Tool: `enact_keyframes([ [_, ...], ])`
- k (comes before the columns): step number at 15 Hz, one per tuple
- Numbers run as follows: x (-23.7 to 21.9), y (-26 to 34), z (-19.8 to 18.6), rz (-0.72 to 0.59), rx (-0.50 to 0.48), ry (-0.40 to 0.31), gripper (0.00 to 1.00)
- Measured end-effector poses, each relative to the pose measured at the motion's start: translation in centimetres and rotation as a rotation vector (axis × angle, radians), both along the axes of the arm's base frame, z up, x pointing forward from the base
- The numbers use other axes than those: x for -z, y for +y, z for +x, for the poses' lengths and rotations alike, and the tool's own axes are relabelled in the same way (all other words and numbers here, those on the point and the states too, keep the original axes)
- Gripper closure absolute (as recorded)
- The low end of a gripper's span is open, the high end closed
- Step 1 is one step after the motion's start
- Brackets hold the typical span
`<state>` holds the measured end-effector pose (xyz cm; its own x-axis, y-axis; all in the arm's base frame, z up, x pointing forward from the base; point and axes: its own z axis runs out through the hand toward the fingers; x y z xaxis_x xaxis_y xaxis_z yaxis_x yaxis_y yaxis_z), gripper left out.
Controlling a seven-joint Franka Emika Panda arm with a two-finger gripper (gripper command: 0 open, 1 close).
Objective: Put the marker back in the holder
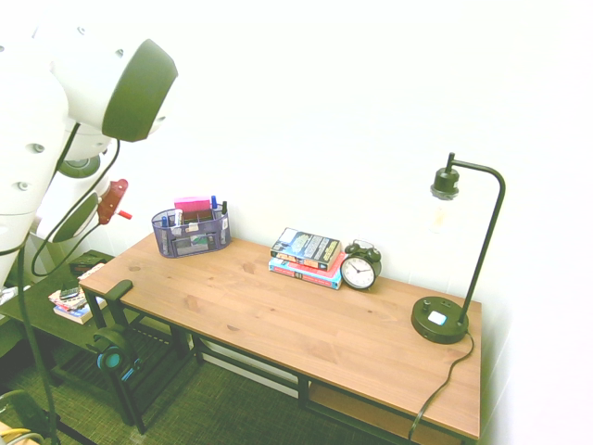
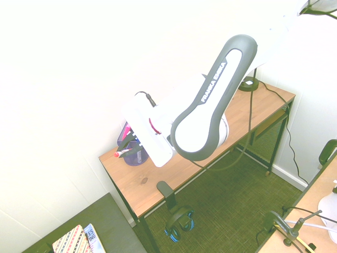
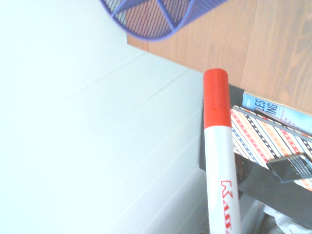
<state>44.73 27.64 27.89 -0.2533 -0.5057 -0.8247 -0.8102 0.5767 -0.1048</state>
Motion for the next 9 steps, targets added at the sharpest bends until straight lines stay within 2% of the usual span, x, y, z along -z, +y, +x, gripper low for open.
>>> enact_keyframes([
  [9,3.2,-2.9,3.2,0.025,0.087,-0.030,1.00],
])
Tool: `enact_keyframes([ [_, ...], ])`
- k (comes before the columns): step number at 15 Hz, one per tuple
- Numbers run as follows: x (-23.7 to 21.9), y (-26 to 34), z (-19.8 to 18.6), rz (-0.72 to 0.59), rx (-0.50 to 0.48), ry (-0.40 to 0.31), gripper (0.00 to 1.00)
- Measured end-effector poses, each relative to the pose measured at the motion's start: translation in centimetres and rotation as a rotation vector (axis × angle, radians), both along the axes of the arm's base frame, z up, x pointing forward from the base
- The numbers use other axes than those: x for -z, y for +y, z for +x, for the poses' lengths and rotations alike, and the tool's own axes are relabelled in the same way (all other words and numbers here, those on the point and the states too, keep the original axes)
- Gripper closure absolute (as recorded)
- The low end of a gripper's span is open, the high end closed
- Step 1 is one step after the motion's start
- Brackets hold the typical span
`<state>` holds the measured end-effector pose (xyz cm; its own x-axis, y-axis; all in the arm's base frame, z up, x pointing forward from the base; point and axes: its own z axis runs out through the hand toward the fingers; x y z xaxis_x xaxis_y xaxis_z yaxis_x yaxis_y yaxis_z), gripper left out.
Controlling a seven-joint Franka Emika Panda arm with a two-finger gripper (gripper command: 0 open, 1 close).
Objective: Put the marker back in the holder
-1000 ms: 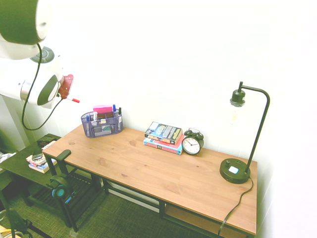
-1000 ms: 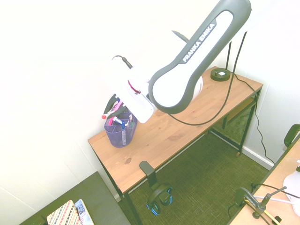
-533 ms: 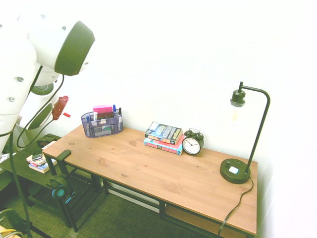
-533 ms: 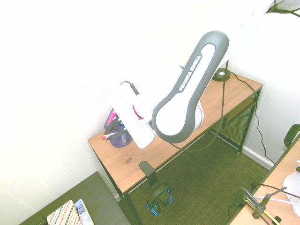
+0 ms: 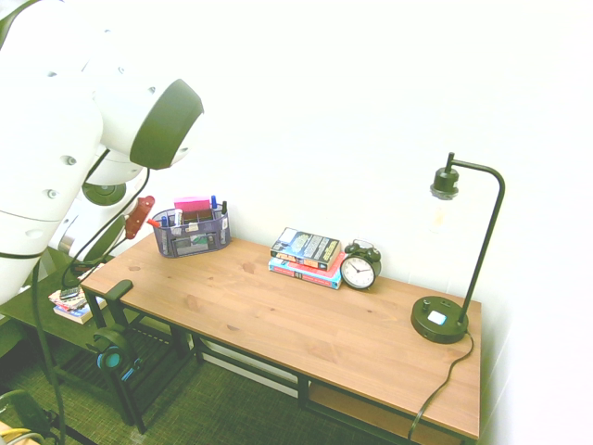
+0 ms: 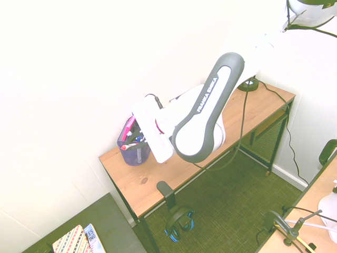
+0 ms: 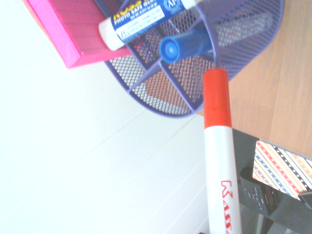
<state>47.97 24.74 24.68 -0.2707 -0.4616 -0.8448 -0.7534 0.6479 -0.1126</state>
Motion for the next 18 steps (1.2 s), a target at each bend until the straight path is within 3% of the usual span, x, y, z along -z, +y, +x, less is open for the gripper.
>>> enact_keyframes([
  [7,0.3,0.3,2.4,0.018,0.017,-0.007,1.00],
  [18,0.9,-0.7,4.2,0.108,0.045,0.078,1.00],
])
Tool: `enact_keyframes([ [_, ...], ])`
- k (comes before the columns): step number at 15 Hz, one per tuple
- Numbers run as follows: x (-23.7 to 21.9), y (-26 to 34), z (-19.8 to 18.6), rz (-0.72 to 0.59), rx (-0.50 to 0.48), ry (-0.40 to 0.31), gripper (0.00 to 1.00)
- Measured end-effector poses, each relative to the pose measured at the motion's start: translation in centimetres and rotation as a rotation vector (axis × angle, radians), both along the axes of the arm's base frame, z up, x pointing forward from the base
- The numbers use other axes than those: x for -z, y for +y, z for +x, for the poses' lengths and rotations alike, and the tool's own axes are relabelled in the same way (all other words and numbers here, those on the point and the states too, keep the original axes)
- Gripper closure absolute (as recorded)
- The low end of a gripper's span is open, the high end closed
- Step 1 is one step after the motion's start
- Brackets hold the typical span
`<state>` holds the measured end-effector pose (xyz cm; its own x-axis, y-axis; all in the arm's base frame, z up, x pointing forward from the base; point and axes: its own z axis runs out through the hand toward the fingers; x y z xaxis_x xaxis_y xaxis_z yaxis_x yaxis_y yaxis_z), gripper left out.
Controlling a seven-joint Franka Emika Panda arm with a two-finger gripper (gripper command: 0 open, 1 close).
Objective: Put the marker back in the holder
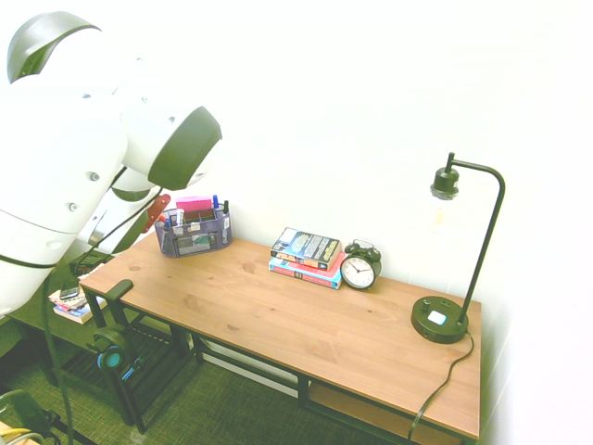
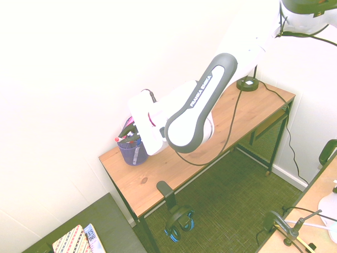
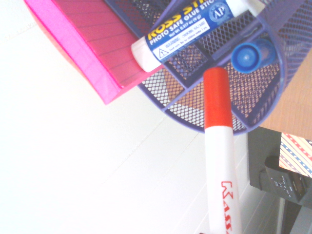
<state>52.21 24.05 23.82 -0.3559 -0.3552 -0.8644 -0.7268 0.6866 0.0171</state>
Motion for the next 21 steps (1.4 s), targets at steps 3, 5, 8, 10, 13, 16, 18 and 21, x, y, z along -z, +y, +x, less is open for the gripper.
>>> enact_keyframes([
  [3,1.2,-0.5,0.0,0.014,0.004,0.023,1.00],
  [5,1.3,-0.7,0.0,0.015,0.004,0.022,1.00],
  [8,1.3,-1.5,-0.2,0.017,0.010,0.015,1.00],
  [10,1.4,-2.7,-0.5,0.023,0.034,-0.001,0.00],
  [13,1.4,-3.3,-0.8,0.027,0.041,-0.015,0.00],
  [16,1.3,-3.4,-0.7,0.031,0.048,-0.026,0.00],
  [18,1.3,-4.0,-0.5,0.030,0.057,-0.028,0.00],
  [21,1.1,-4.3,-0.4,0.027,0.048,-0.034,0.00],
])
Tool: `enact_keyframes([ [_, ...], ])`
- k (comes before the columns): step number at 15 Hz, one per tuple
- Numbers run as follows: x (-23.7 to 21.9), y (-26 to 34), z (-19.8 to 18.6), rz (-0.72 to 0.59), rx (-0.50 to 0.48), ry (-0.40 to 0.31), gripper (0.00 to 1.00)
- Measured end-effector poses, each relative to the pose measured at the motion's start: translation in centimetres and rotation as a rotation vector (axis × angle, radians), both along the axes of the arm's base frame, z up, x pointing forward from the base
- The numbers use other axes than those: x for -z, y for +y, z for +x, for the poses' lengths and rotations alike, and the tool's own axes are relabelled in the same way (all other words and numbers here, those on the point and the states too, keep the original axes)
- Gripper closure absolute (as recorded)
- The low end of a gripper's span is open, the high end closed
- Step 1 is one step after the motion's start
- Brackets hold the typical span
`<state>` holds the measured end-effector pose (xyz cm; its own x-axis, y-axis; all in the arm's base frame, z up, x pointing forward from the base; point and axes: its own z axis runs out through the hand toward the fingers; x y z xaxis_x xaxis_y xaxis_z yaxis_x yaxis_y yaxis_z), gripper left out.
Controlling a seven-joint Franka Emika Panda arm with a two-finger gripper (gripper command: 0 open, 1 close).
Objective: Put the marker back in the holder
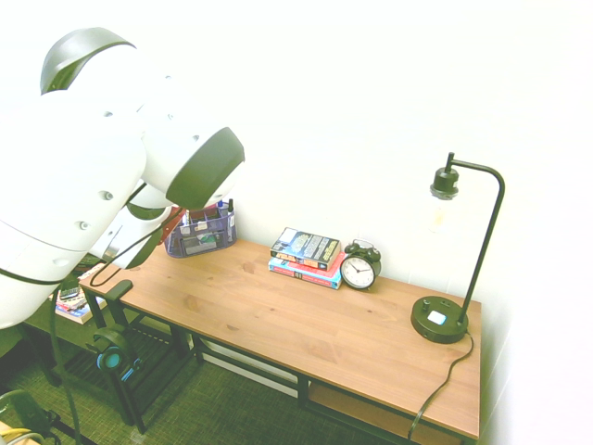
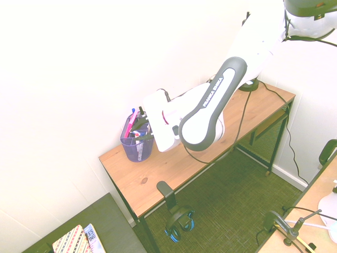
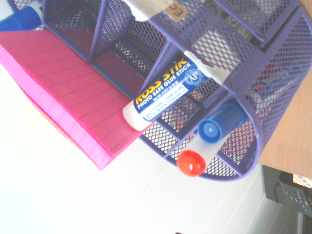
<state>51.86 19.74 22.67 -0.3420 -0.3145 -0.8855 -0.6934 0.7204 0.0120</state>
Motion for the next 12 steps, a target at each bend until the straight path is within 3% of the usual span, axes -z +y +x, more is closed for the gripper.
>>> enact_keyframes([
  [7,-4.4,1.0,0.6,0.034,-0.014,-0.082,0.00],
  [12,-11.7,5.1,1.3,-0.156,-0.081,-0.166,0.00],
])
